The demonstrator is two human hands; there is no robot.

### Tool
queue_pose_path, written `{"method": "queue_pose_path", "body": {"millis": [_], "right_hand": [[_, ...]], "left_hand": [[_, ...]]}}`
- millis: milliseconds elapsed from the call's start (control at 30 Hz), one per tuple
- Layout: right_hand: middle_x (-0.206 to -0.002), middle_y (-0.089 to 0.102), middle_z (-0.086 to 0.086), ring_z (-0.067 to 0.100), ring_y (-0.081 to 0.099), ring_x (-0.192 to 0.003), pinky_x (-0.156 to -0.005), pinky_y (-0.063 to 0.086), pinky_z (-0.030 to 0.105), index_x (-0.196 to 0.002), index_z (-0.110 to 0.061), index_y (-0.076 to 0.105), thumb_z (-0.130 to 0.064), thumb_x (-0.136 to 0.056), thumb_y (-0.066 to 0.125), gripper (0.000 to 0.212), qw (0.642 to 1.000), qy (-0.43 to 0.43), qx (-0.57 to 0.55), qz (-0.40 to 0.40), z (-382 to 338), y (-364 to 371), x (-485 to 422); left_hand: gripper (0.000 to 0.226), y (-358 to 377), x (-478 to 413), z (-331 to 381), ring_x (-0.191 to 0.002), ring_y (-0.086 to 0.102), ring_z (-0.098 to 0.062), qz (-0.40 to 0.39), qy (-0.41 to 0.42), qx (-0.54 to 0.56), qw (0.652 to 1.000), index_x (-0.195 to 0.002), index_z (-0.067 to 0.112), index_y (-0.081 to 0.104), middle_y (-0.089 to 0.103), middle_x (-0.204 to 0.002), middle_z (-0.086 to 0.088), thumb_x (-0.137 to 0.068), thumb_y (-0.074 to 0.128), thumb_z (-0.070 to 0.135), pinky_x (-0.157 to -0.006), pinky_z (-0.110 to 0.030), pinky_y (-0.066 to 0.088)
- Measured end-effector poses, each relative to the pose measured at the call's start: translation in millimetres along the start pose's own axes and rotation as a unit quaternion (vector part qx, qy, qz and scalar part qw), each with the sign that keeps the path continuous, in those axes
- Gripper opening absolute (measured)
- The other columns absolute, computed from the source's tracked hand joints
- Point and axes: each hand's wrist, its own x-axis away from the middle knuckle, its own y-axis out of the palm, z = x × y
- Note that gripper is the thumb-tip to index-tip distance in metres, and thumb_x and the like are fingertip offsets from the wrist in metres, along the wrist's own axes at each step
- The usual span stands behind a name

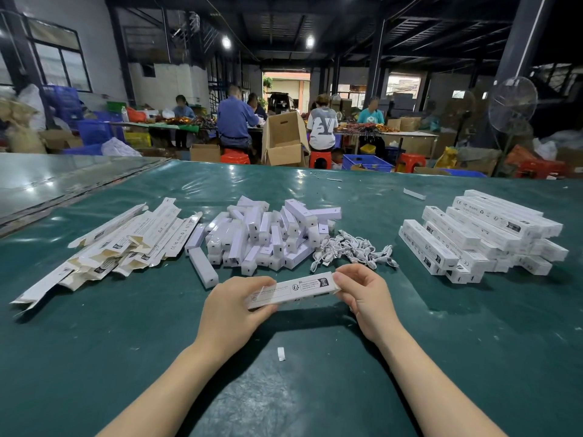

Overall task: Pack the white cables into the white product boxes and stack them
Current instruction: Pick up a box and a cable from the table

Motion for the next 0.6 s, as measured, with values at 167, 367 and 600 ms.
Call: {"method": "queue_pose_path", "body": {"millis": [167,367,600], "right_hand": [[-0.062,0.066,0.0,0.009,0.061,-0.059,-0.058,0.05,0.015,-0.07,-0.006,0.06,0.004,-0.084,0.059,0.018,1.0,0.005,-0.021,0.008,0,0,-1],[-0.061,0.065,0.004,0.008,0.059,-0.055,-0.049,0.046,0.011,-0.066,-0.004,0.061,0.002,-0.082,0.063,0.018,0.999,0.004,-0.019,0.037,0,3,1],[-0.064,0.066,0.001,0.01,0.06,-0.064,-0.062,0.052,0.015,-0.07,-0.006,0.065,0.001,-0.085,0.06,0.017,0.997,-0.041,0.037,0.06,2,10,4]], "left_hand": [[0.036,1,0,2,-0.089,0.061,-0.01,-0.003,-0.024,0.025,0.999,-0.101,0.023,0.072,0.067,-0.091,0.014,-0.066,0.082,0.019,-0.083,-0.029,0.047],[0.036,2,2,7,-0.084,0.064,-0.018,0.013,0.02,-0.002,1.0,-0.095,0.018,0.074,0.071,-0.086,0.005,-0.062,0.084,0.011,-0.078,-0.036,0.05],[0.033,2,5,14,-0.081,0.064,-0.018,0.043,0.031,-0.044,0.998,-0.091,0.023,0.075,0.071,-0.08,0.006,-0.061,0.083,0.014,-0.071,-0.031,0.048]]}}
